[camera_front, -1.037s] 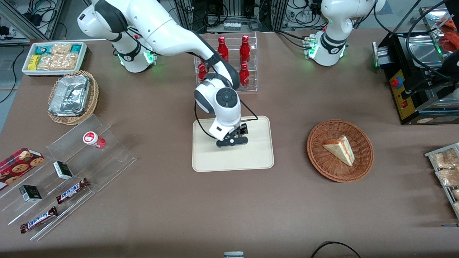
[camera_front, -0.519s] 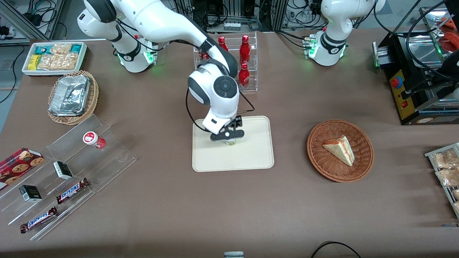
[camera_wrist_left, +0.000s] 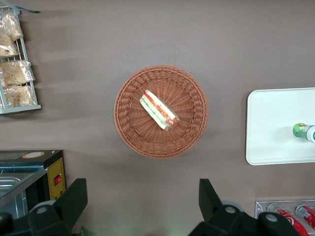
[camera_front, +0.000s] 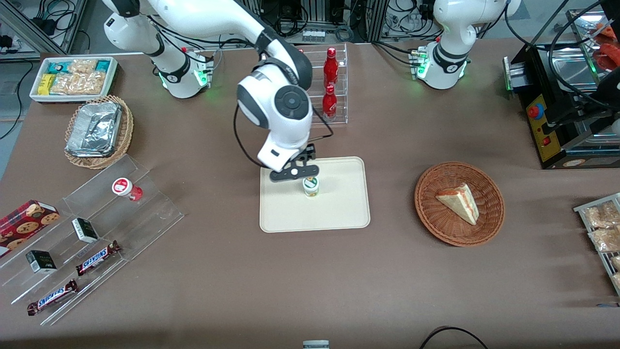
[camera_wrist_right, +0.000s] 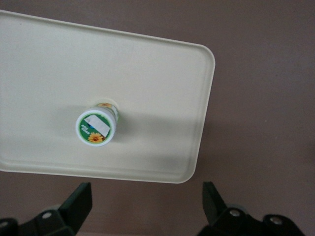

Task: Place green gum on tray

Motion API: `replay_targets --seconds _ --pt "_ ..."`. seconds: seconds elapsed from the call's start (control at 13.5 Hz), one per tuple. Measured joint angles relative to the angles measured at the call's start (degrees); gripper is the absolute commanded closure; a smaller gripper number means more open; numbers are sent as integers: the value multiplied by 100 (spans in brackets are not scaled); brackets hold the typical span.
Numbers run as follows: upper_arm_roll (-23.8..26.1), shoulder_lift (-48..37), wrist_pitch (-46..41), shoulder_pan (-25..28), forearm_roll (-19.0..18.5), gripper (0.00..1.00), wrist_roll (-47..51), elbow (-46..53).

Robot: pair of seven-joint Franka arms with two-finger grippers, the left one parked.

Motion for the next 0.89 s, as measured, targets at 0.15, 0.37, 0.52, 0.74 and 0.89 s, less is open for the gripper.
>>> replay_targets --seconds 0.15,0.37,0.52,0.74,0.89 --pt "3 -106 -149 -315 1 0 -361 -2" --pt "10 -347 -241 -941 315 0 -802 -72" --pt "9 -594 -383 -1491 534 0 -1297 -136" --pt "10 -965 -652 -2231 583 0 -1972 -247" --pt "11 -1170 -682 -2594 580 0 -2063 -395"
